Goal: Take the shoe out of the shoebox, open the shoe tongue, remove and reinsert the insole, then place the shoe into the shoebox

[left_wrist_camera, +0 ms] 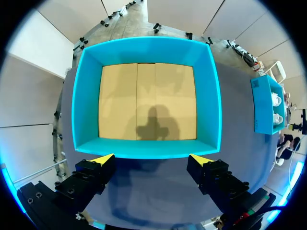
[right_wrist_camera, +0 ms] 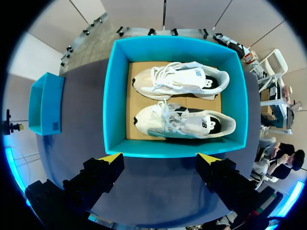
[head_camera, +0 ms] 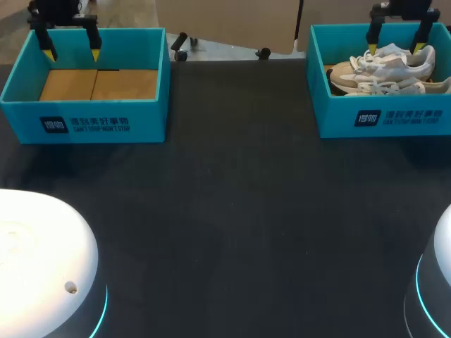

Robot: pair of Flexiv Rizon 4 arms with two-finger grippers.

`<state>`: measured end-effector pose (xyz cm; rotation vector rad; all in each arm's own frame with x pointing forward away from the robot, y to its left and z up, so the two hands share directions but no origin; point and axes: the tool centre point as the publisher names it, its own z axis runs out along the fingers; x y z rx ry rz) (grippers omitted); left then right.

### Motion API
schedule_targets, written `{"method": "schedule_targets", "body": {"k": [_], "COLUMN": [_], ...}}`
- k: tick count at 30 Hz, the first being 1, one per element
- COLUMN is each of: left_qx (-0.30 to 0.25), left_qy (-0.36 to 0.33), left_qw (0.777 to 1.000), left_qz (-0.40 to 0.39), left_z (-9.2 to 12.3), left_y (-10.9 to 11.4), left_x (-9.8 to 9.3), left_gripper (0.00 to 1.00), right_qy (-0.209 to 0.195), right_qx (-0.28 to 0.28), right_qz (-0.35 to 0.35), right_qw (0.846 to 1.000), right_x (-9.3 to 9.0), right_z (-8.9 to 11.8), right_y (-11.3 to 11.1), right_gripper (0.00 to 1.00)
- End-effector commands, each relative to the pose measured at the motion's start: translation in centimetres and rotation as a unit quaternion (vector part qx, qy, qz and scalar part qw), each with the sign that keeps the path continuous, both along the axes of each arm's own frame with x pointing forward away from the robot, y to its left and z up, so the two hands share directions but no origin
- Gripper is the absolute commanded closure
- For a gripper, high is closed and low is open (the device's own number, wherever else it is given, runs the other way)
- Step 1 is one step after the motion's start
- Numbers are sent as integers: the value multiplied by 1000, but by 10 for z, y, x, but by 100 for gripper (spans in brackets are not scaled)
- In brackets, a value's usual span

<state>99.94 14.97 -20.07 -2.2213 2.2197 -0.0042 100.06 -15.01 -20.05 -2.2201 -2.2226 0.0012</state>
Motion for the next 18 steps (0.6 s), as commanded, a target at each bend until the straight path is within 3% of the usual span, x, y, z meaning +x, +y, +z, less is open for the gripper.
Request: {"method": "schedule_targets", "body": {"k": [1, 4, 11, 18], "left_qx": [0, 0, 0, 0], "left_qy": [0, 0, 0, 0], "left_qw": [1000, 1000, 1000, 1000], "left_qz": [0, 0, 0, 0], "left_z": [0, 0, 0, 0], "left_y": [0, 0, 0, 0], "left_x": [0, 0, 0, 0], "left_gripper": [0, 0, 0, 0], "right_qy": [0, -9, -50, -60], "right_qx": [0, 1, -22, -49], "right_qz": [0, -13, -78, -108], "right_qw": [1000, 1000, 995, 991], "right_x": [0, 3, 9, 13], "right_z": [0, -1, -9, -26], "right_y": [0, -10, -60, -94], "right_gripper": [0, 0, 0, 0]}}
